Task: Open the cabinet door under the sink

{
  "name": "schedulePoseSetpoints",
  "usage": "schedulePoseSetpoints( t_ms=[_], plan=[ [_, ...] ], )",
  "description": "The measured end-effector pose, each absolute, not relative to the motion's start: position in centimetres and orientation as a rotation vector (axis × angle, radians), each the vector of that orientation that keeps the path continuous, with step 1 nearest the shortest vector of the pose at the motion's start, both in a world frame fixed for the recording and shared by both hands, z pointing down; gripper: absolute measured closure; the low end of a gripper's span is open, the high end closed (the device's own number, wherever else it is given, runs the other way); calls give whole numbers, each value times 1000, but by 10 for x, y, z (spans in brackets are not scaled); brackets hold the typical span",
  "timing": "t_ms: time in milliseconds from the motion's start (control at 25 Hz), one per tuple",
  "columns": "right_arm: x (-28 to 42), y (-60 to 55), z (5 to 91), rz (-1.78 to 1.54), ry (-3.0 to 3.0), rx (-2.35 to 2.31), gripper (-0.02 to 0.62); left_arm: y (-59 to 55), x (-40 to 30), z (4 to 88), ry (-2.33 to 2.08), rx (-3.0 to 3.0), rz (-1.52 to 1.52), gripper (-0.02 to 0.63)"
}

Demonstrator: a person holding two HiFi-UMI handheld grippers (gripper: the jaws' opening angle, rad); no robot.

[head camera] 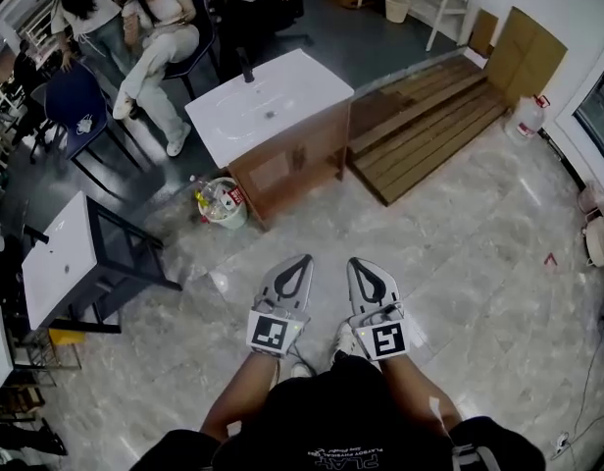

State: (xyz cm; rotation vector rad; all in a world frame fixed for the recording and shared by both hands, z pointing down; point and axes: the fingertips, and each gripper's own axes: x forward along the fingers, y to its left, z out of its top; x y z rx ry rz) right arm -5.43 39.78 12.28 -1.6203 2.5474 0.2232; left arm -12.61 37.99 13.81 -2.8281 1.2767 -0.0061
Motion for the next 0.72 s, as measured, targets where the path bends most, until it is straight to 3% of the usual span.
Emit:
schedulePoseSetpoints(
  t_ms=[320, 720],
  plan=[
    [-22, 349, 133, 135, 2575, -1521, 574, 325, -75, 157, 1327, -2844, -99, 584],
    [-18, 285, 147, 90, 2638, -1463, 572, 271, -74, 163, 1405, -2805, -138, 583]
  ],
)
